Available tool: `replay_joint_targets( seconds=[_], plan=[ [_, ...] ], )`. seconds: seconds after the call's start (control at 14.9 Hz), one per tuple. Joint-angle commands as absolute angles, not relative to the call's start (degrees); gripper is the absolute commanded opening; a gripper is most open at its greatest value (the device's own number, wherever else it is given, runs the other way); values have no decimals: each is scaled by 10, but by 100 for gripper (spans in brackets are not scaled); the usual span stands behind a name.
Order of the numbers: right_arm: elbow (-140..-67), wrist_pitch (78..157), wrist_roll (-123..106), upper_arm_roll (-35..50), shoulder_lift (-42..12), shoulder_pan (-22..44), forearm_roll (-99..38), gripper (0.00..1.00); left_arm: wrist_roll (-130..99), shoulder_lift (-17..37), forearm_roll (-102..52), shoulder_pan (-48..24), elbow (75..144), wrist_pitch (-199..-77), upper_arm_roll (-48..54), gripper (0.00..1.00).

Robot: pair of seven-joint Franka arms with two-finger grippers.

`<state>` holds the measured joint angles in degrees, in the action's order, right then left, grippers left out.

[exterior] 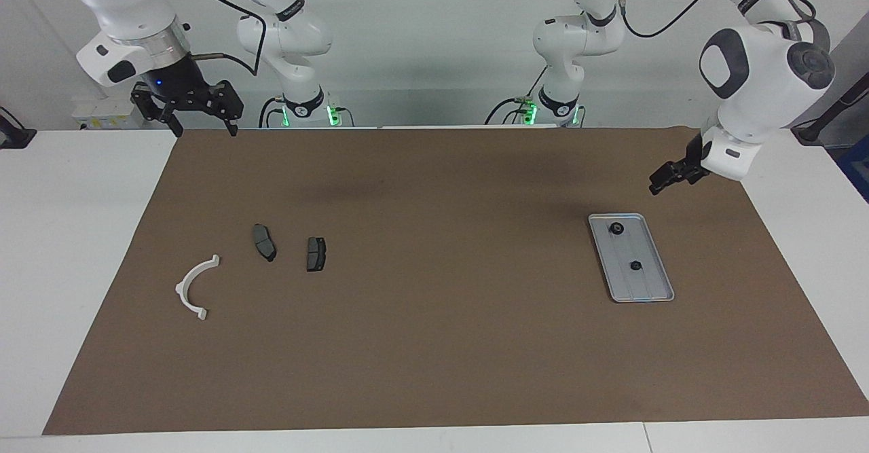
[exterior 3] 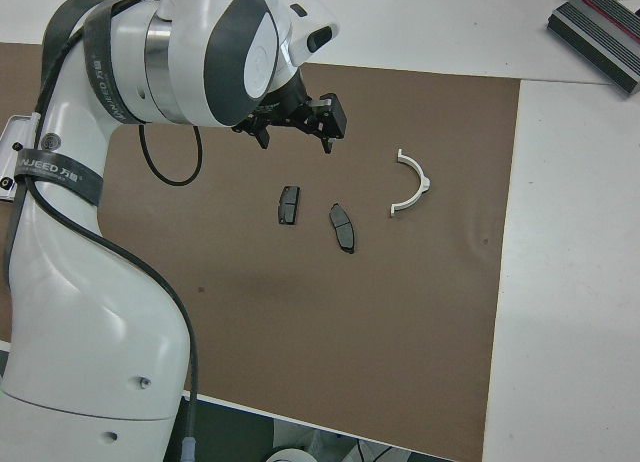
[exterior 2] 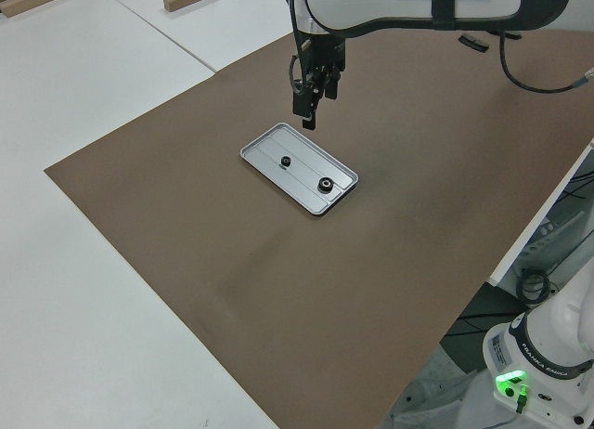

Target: Pick bearing gear from pile to tray

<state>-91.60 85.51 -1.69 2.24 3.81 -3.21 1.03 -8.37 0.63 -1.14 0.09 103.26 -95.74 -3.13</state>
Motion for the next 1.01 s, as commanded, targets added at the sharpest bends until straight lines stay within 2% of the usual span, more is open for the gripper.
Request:
replay_joint_targets(
  seconds=[0.0, 0.27, 0.61, 0.74, 0.94],
  plan=[
    [-925, 851, -17, 27, 48, -42, 11, 100, -86, -46, -8, -3, 1057, -926, -31, 100],
    [-925, 851, -18, 27, 49, -46, 11, 100, -82, -57, -8, -17, 1062, -887, -27, 100],
    [-925, 851, -18, 28, 48, -46, 11, 100, -79, -41, -8, -18, 1059, -948, -31, 100],
    [-925, 851, -18, 27, 48, -47, 11, 100, -79, -22, -8, -25, 1051, -955, -32, 100],
    [-925, 850, -18, 27, 49, -47, 11, 100, -77, -24, -9, -30, 1052, -947, -33, 100]
  ],
)
